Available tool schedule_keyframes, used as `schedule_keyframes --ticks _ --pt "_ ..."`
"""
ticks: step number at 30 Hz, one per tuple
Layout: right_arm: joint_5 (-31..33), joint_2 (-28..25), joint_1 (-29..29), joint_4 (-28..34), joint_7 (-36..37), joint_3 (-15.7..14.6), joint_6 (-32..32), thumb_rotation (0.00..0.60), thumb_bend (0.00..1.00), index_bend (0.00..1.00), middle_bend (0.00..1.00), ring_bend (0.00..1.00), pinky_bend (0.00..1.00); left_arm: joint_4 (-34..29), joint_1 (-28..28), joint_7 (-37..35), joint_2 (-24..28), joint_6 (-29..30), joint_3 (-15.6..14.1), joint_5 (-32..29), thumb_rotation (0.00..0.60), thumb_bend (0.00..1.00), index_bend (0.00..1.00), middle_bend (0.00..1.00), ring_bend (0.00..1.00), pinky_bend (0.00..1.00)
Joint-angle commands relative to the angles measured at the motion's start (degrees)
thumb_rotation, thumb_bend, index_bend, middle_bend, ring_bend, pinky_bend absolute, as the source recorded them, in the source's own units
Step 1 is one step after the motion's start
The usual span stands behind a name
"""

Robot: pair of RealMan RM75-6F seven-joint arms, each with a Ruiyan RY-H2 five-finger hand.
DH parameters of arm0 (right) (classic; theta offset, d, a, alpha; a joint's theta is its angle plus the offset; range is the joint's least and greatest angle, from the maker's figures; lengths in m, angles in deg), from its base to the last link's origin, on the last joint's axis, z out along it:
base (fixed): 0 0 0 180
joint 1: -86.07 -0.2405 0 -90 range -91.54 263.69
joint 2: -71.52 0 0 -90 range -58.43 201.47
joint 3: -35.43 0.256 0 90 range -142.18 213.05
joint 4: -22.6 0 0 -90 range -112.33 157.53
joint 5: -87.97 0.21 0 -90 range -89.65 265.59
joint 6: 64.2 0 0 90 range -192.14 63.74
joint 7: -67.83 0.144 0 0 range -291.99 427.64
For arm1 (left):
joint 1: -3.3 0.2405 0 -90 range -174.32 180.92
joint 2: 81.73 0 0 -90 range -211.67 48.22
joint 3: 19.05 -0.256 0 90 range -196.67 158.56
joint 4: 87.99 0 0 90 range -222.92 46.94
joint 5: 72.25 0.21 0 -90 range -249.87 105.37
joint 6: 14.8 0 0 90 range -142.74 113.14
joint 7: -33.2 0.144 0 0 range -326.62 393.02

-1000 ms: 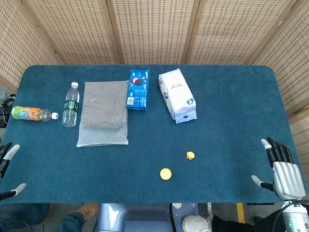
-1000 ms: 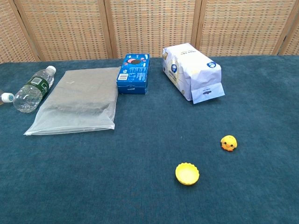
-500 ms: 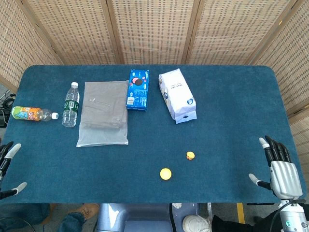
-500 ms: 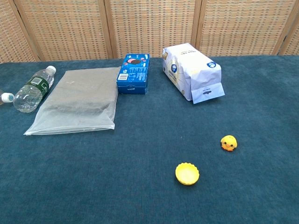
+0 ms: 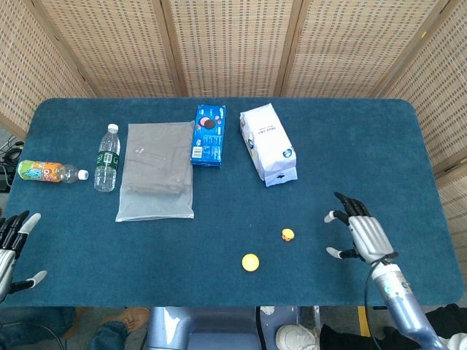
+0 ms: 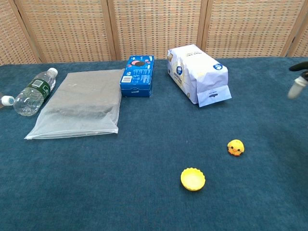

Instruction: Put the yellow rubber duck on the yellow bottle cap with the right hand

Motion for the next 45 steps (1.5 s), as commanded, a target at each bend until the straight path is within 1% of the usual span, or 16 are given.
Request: schedule_keyframes --ticks 1,4,7,12,18,21,23,31,41,45 --pt "4.1 4.05 -3.92 -3.67 -1.7 1.69 -4.02 0.6 0.07 0.39 0.0 0.0 0.0 -0.1 -0.54 0.93 -0.47 -1.09 0.25 -0.91 0.6 0.0 0.0 0.0 0.0 0.0" --pt "7.34 6.4 -6.04 -5.42 -4.44 2.01 -5.76 0.6 0.12 0.4 0.0 0.0 0.0 -0.12 -0.85 1.91 -0.78 -1.9 0.38 -1.63 0.6 0.0 0.0 0.0 0.0 0.0" --pt "10.69 8.78 -7.78 -6.45 -6.92 2.08 -6.84 0.6 0.14 0.41 0.0 0.0 0.0 -0.2 -1.17 2.59 -1.05 -2.6 0.52 -2.27 0.6 0.0 0.0 0.0 0.0 0.0" --pt "14.12 12.44 -9.61 -7.93 -9.95 1.37 -7.31 0.6 0.21 0.42 0.0 0.0 0.0 -0.25 -1.45 3.26 -1.31 -3.25 0.49 -2.7 0.6 0.0 0.0 0.0 0.0 0.0" --pt "17.41 16.68 -10.56 -10.4 -11.88 0.35 -7.07 0.6 0.22 0.44 0.0 0.0 0.0 -0.22 -1.4 3.48 -1.27 -3.07 0.41 -2.63 0.6 0.0 0.0 0.0 0.0 0.0" --pt "17.74 18.89 -11.19 -12.98 -14.66 -0.29 -5.3 0.6 0.22 0.44 0.0 0.0 0.0 -0.11 -1.46 3.21 -1.22 -3.22 0.38 -2.75 0.6 0.0 0.0 0.0 0.0 0.0" --pt "18.5 19.79 -11.32 -13.48 -15.28 -0.36 -4.79 0.6 0.22 0.44 0.0 0.0 0.0 -0.05 -1.55 2.95 -1.15 -3.38 0.42 -2.95 0.6 0.0 0.0 0.0 0.0 0.0" --pt "20.92 21.43 -12.4 -14.9 -17.17 -0.22 -4.5 0.6 0.22 0.44 0.0 0.0 0.0 0.06 -1.81 2.25 -0.95 -3.84 0.43 -3.26 0.6 0.0 0.0 0.0 0.0 0.0" --pt "23.52 22.27 -13.11 -15.99 -17.62 -0.37 -5.3 0.6 0.22 0.44 0.0 0.0 0.0 0.01 -1.86 1.93 -0.86 -3.79 0.43 -3.41 0.6 0.0 0.0 0.0 0.0 0.0" --pt "24.39 23.03 -13.56 -17.2 -17.84 -0.31 -5.5 0.6 0.23 0.47 0.0 0.0 0.0 0.06 -1.85 1.53 -0.74 -3.78 0.37 -3.42 0.6 0.0 0.0 0.0 0.0 0.0"
